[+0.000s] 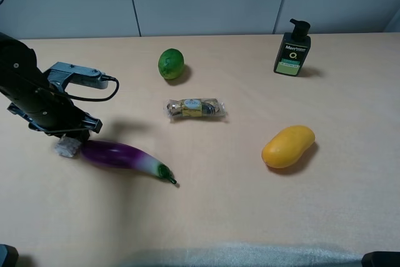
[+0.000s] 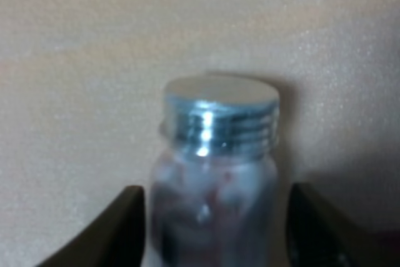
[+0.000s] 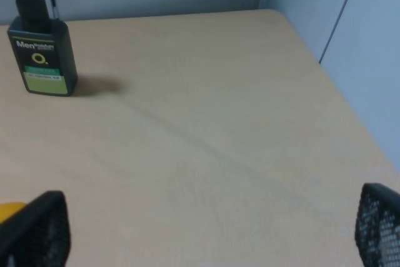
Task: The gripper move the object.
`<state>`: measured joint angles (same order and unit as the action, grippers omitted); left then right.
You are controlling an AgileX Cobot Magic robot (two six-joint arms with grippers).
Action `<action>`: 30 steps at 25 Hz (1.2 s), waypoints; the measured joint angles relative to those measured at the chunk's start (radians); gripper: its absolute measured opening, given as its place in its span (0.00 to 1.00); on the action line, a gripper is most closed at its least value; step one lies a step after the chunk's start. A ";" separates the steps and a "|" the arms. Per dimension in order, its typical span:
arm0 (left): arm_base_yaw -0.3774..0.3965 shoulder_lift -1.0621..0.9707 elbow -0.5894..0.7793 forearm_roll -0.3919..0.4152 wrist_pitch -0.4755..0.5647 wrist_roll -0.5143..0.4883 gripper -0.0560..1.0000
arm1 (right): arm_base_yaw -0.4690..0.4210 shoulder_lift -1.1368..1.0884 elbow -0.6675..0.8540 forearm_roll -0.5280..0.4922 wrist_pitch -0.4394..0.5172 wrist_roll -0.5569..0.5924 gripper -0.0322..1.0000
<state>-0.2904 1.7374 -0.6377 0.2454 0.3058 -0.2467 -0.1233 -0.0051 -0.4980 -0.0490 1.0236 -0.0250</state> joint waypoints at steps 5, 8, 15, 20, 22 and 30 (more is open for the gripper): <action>0.000 0.000 0.000 0.000 0.001 0.000 0.68 | 0.000 0.000 0.000 0.000 0.000 0.000 0.70; 0.000 0.000 0.000 0.000 0.003 0.000 0.69 | 0.000 0.000 0.000 0.000 0.000 0.000 0.70; 0.000 0.000 0.000 0.000 0.003 0.000 0.69 | 0.000 0.000 0.000 0.000 0.000 0.000 0.70; 0.000 0.000 -0.001 0.000 0.003 0.000 0.69 | 0.000 0.000 0.000 0.000 0.000 0.000 0.70; 0.000 0.000 -0.001 -0.003 0.005 0.000 0.69 | 0.000 0.000 0.000 0.000 0.000 0.000 0.70; 0.000 0.000 -0.043 -0.006 0.077 -0.023 0.69 | 0.000 0.000 0.000 0.000 0.000 0.000 0.70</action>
<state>-0.2904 1.7374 -0.6805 0.2395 0.3824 -0.2696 -0.1233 -0.0051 -0.4980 -0.0490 1.0236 -0.0250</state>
